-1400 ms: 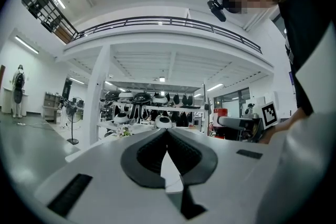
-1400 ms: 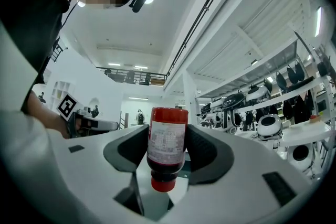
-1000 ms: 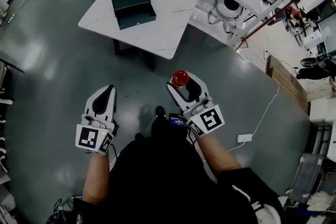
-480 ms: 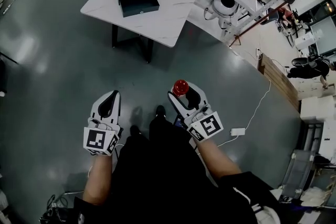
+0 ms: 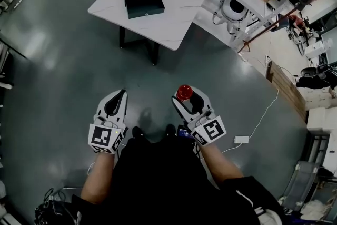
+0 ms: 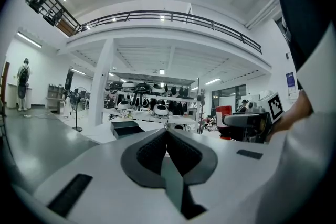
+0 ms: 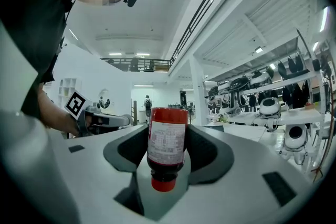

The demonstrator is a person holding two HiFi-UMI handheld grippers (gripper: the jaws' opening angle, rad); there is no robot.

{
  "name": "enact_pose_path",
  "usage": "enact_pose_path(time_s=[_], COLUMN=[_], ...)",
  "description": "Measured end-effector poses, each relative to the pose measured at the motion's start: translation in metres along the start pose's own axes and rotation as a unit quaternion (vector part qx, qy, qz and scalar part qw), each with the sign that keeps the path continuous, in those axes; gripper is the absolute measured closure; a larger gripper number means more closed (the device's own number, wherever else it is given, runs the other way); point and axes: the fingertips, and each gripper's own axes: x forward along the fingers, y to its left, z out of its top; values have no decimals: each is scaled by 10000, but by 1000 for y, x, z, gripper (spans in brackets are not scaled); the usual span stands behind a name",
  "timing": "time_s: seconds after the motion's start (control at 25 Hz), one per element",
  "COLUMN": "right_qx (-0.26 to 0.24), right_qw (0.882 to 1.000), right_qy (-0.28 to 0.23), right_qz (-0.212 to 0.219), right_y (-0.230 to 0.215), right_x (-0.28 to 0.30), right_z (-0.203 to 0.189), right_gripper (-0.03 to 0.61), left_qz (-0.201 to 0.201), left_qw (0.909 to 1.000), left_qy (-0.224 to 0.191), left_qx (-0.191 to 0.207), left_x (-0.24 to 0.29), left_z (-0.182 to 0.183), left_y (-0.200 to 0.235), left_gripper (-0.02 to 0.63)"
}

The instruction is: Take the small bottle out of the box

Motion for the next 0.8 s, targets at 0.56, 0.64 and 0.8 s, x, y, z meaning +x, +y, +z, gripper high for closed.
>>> enact_pose_path(time_s=[0.56,0.64,0.8], right_qx=[79,68,51], right_qw=[9995,9995,9995], right_qy=[-154,-153,-178], right_qz=[257,270,272], right_y=[-47,-54,-61], right_x=[-36,-37,-43], right_z=[3,4,5], right_gripper=[339,339,339], left_qz=[-242,-233,-212], left_qw=[9996,9996,9997], left_qy=[9,8,-11], left_qx=[148,149,136], left_x=[54,58,62], left_z=[16,16,16], left_y=[-78,-80,-85], left_gripper=[598,598,598])
